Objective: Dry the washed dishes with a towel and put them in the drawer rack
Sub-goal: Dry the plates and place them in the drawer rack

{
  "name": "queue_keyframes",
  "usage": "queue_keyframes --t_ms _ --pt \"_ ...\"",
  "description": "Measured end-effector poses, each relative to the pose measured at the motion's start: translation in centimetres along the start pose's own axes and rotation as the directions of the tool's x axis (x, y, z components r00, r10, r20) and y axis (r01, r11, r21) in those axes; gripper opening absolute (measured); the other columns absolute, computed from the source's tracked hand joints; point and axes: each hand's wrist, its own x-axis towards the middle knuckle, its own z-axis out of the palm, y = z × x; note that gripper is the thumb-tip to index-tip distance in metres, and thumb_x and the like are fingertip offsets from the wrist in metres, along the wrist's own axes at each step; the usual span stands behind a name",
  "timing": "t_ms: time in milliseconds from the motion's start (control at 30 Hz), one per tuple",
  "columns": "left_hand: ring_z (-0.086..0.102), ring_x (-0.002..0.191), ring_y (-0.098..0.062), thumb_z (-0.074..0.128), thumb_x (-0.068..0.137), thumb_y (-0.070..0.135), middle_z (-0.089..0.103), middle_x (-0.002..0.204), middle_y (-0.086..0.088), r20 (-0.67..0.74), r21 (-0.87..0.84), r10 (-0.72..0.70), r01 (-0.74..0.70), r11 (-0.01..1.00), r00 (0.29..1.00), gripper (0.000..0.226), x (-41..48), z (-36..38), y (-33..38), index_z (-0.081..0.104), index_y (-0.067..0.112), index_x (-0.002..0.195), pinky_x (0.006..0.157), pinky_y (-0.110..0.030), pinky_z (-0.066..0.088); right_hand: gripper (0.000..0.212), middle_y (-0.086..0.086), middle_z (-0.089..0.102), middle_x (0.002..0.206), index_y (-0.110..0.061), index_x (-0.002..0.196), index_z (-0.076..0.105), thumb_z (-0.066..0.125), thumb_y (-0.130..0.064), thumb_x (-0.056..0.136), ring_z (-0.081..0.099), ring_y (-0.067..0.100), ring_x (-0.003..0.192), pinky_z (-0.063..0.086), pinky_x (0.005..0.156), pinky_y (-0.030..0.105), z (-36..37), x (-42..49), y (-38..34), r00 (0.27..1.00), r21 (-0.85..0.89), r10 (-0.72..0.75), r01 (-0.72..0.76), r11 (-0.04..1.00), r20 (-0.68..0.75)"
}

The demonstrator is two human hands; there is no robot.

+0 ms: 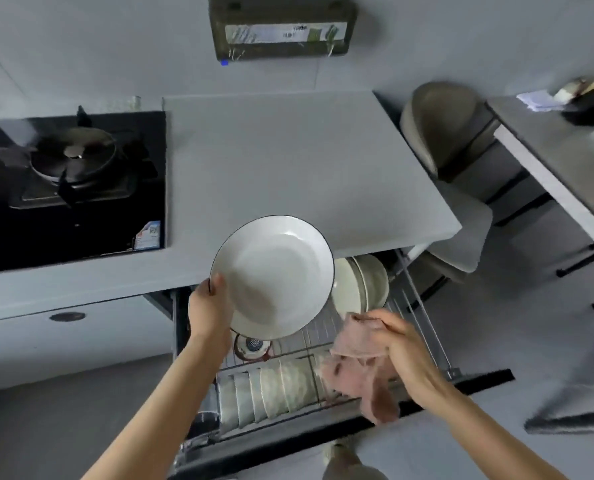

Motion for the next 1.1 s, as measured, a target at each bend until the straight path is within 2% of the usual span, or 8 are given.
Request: queue_keyframes --t_ms 233,333,500,733,800,900,1000,1100 --pt "0.046 0.078 -0.021 0.041 0.097 0.026 0.051 0.082 -0.011 0.075 -0.045 -0.231 0.235 0.971 0.970 0.031 -5.6 9.7 -4.6 0.052 0.010 0.074 0.069 -0.035 0.039 0.040 0.017 0.071 0.105 -0.007 0.124 0.059 0.054 -0.018 0.085 0.069 0.032 0.091 0.048 0.086 0.056 -7.9 6.0 1.3 0.943 0.434 0.116 -0.250 0.865 0.312" --pt "0.056 0.083 -0.026 0.042 0.099 0.023 0.062 0.087 -0.009 0.124 -0.080 -0.304 0.315 0.946 0.945 0.028 -7.0 12.9 -6.0 0.057 0.014 0.077 0.078 -0.043 0.050 0.070 0.006 0.070 0.115 -0.016 0.130 0.056 0.076 -0.037 0.066 0.065 0.021 0.109 0.046 0.101 0.040 -10.5 7.5 3.2 0.915 0.264 0.107 -0.222 0.939 0.388" --pt "0.052 0.078 -0.023 0.045 0.094 0.031 0.057 0.084 -0.010 0.243 0.085 -0.427 0.419 0.904 0.871 0.026 -8.4 18.2 -8.1 0.056 0.017 0.075 0.066 -0.037 0.041 0.025 0.001 0.076 0.091 -0.028 0.099 0.070 0.068 -0.010 0.081 0.071 0.014 0.085 0.055 0.066 0.023 -13.6 8.6 5.5 0.936 0.177 0.163 -0.226 0.958 0.312" --pt "0.059 0.071 -0.023 0.030 0.101 0.037 0.061 0.078 -0.006 0.468 0.542 -0.317 0.016 0.840 0.824 0.038 -8.3 24.7 -9.4 0.057 0.014 0.089 0.065 -0.031 0.049 0.018 0.000 0.075 0.082 -0.022 0.086 0.073 0.069 -0.006 0.078 0.067 0.019 0.086 0.049 0.070 0.030 -18.9 10.5 8.9 0.944 0.038 0.327 -0.329 0.944 0.042" --pt "0.059 0.081 -0.023 0.030 0.101 0.033 0.063 0.090 -0.006 0.482 0.680 -0.013 -0.364 0.637 0.876 0.036 -7.4 26.6 -9.9 0.058 0.011 0.099 0.069 -0.032 0.050 0.017 -0.005 0.073 0.076 -0.022 0.080 0.072 0.069 -0.005 0.077 0.065 0.012 0.079 0.046 0.065 0.025 -19.9 11.8 9.1 0.957 -0.041 0.291 -0.290 0.956 0.021" --pt "0.053 0.107 -0.026 0.039 0.098 0.020 0.062 0.113 -0.008 0.650 0.625 0.310 -0.720 0.301 0.694 0.027 -5.8 29.9 -10.2 0.059 0.011 0.114 0.092 -0.035 0.041 0.015 -0.001 0.073 0.077 -0.015 0.085 0.072 0.068 -0.005 0.075 0.064 0.011 0.070 0.045 0.058 0.021 -20.8 14.5 10.0 0.967 -0.137 0.253 -0.248 0.959 0.020" --pt "0.031 0.134 -0.032 0.048 0.094 0.019 0.043 0.141 -0.009 0.846 0.503 0.258 -0.859 -0.097 0.467 0.039 -3.8 33.4 -10.0 0.047 0.019 0.133 0.113 -0.047 0.016 0.012 0.006 0.070 0.077 -0.008 0.082 0.072 0.069 -0.012 0.070 0.064 0.018 0.072 0.044 0.062 0.027 -21.1 18.2 11.8 0.968 -0.249 0.252 -0.239 0.938 0.018" --pt "0.011 0.145 -0.033 0.039 0.098 0.037 0.019 0.157 -0.007 0.905 0.421 0.112 -0.822 -0.384 0.411 0.054 -1.8 36.2 -10.5 0.023 0.026 0.148 0.112 -0.058 -0.008 0.020 0.003 0.071 0.076 -0.012 0.079 0.071 0.072 -0.021 0.062 0.067 0.020 0.073 0.048 0.064 0.030 -20.8 21.4 13.7 0.966 -0.311 0.257 -0.237 0.920 0.023"
